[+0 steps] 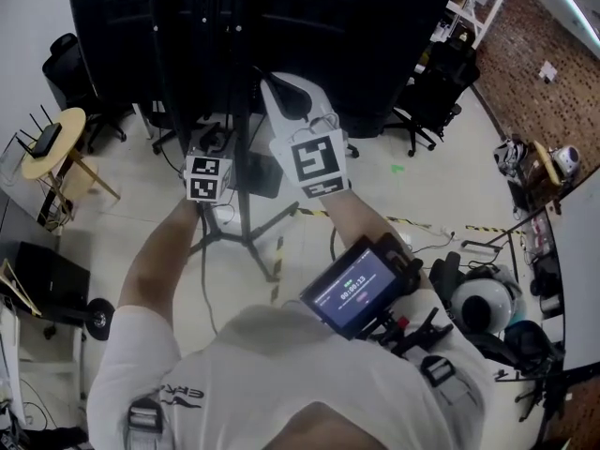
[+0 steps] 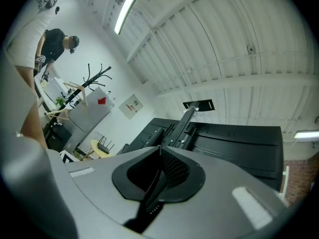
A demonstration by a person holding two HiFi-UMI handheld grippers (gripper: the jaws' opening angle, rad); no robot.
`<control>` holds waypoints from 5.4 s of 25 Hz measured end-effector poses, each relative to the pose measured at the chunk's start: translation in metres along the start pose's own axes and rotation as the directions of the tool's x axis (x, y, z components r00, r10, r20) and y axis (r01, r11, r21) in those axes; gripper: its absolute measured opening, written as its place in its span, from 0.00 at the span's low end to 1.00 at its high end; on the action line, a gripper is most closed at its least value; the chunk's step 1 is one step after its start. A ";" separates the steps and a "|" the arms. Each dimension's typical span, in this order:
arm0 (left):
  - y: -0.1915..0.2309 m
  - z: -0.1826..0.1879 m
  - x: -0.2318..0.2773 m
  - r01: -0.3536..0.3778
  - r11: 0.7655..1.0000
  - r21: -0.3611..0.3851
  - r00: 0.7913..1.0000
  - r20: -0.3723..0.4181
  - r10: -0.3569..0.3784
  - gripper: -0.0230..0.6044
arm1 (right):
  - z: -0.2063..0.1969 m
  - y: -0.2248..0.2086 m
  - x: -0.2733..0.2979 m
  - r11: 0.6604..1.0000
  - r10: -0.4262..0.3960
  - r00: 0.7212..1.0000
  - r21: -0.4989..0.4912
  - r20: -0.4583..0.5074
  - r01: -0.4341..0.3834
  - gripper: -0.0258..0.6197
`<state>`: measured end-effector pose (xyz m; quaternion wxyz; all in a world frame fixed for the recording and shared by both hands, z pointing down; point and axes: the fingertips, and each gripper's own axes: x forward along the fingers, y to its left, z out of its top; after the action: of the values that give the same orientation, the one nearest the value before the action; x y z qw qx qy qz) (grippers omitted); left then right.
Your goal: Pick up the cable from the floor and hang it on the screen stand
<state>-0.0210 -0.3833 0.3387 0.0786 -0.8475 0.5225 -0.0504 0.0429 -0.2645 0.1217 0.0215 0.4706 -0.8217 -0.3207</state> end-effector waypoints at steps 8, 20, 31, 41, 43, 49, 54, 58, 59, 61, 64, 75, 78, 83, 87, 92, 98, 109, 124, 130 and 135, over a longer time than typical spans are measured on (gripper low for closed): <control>-0.030 0.001 0.029 0.047 0.997 0.060 0.999 -0.022 -0.045 0.26 | 0.015 -0.029 -0.015 0.999 -0.047 0.998 0.025 0.031 0.046 0.08; -0.030 0.006 0.036 0.038 0.999 0.000 0.999 0.003 -0.038 0.04 | 0.006 -0.056 -0.025 0.992 -0.118 0.993 0.040 0.022 0.117 0.08; 0.058 0.049 -0.008 -0.087 0.996 -0.034 0.994 0.066 0.089 0.04 | -0.018 -0.052 -0.003 0.988 -0.111 0.993 0.115 0.028 0.107 0.08; 0.116 0.137 -0.055 -0.177 0.983 -0.055 0.963 0.197 0.184 0.04 | -0.034 -0.058 0.008 0.976 -0.117 0.993 0.188 0.024 0.111 0.09; 0.118 0.161 -0.062 -0.171 0.983 -0.064 0.956 0.232 0.181 0.04 | -0.038 -0.060 0.009 0.971 -0.124 0.992 0.208 0.016 0.118 0.09; 0.113 0.219 -0.068 -0.128 0.991 -0.048 0.942 0.305 0.137 0.04 | -0.043 -0.067 0.015 0.965 -0.139 0.990 0.225 0.003 0.135 0.06; 0.097 0.236 -0.062 -0.095 0.995 -0.025 0.941 0.324 0.098 0.04 | -0.041 -0.070 0.018 0.967 -0.138 0.990 0.215 0.009 0.133 0.06; 0.081 0.237 -0.053 -0.068 0.998 0.008 0.942 0.329 0.062 0.04 | -0.046 -0.072 0.022 0.968 -0.136 0.991 0.214 0.002 0.132 0.06; 0.078 0.237 -0.052 -0.062 0.998 0.013 0.942 0.330 0.055 0.04 | -0.049 -0.071 0.023 0.968 -0.131 0.991 0.217 -0.001 0.129 0.06; 0.074 0.239 -0.048 -0.054 0.998 0.018 0.942 0.331 0.045 0.04 | -0.054 -0.067 0.026 0.969 -0.112 0.994 0.223 -0.005 0.110 0.06; 0.074 0.244 -0.044 -0.054 0.998 0.027 0.942 0.332 0.043 0.04 | -0.062 -0.054 0.032 0.967 -0.049 0.999 0.251 -0.008 0.049 0.06; 0.082 0.264 -0.035 -0.055 0.998 -0.001 0.940 0.338 0.052 0.04 | -0.082 -0.003 0.048 0.940 0.153 0.988 0.312 -0.033 -0.136 0.28; 0.081 0.280 -0.035 -0.047 0.999 0.001 0.934 0.355 0.044 0.04 | -0.104 0.022 0.054 0.928 0.240 0.966 0.315 -0.098 -0.199 0.39; 0.074 0.299 -0.039 -0.037 0.999 0.017 0.923 0.383 0.027 0.04 | -0.145 0.042 0.054 0.935 0.273 0.938 0.290 -0.214 -0.206 0.33; 0.079 0.301 -0.046 -0.040 0.999 0.017 0.922 0.386 0.030 0.04 | -0.160 0.050 0.057 0.936 0.270 0.930 0.293 -0.251 -0.192 0.23; 0.085 0.301 -0.051 -0.044 0.999 0.016 0.922 0.387 0.034 0.04 | -0.163 0.066 0.063 0.926 0.305 0.916 0.306 -0.259 -0.222 0.21; 0.093 0.301 -0.058 -0.060 0.998 0.014 0.922 0.385 0.050 0.04 | -0.175 0.063 0.062 0.931 0.286 0.911 0.311 -0.296 -0.191 0.09; 0.120 0.271 -0.053 -0.089 0.992 -0.084 0.933 0.341 0.113 0.04 | -0.132 -0.014 0.054 0.961 0.102 0.970 0.273 -0.220 -0.039 0.07; 0.086 0.221 -0.019 0.029 0.999 -0.041 0.982 0.188 -0.020 0.04 | -0.094 -0.107 0.038 0.751 -0.016 1.000 0.660 -0.015 0.022 0.07; 0.069 0.183 -0.020 0.170 0.985 0.023 0.982 0.078 -0.172 0.04 | -0.102 -0.121 0.045 0.753 -0.029 0.999 0.657 -0.027 0.040 0.07; 0.055 0.158 -0.033 0.316 0.948 0.023 0.948 0.028 -0.317 0.04 | -0.111 -0.133 0.050 0.745 -0.043 0.998 0.664 -0.047 0.063 0.07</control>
<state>-0.0574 -0.3657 0.1734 0.0854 -0.9203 0.3779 -0.0537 0.1531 -0.4068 0.1238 -0.1445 0.4752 -0.8680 -0.0010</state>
